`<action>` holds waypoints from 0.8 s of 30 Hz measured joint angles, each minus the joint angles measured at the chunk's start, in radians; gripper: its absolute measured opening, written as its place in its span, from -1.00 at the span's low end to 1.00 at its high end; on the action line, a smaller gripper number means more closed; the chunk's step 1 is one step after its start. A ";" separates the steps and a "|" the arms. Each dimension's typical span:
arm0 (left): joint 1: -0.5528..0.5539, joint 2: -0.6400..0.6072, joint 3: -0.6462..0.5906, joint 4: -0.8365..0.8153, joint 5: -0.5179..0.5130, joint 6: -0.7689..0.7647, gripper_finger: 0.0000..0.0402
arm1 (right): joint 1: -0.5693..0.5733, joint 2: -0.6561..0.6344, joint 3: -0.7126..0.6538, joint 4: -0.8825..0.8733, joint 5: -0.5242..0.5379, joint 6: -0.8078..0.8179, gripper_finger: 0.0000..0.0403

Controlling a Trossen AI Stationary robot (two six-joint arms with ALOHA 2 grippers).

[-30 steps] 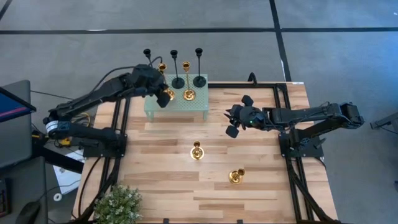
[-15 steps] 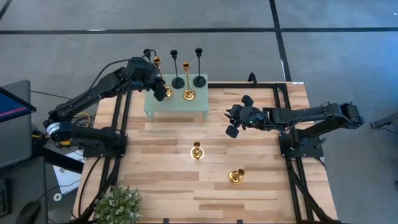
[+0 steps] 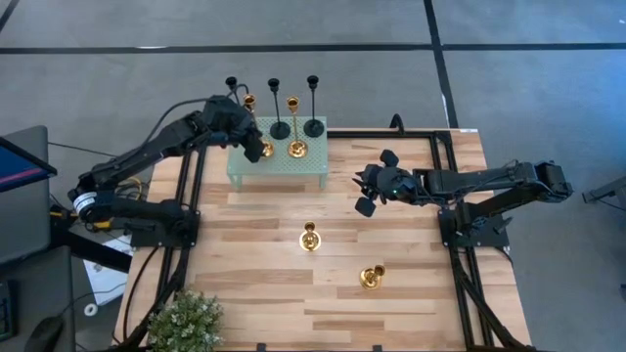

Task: Pick & Place candle stick holders
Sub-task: Put the gold candle holder on the shelf

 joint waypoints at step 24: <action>0.000 -0.001 -0.061 0.082 -0.036 0.007 -0.93 | 0.000 0.000 0.000 0.000 0.000 0.000 -0.63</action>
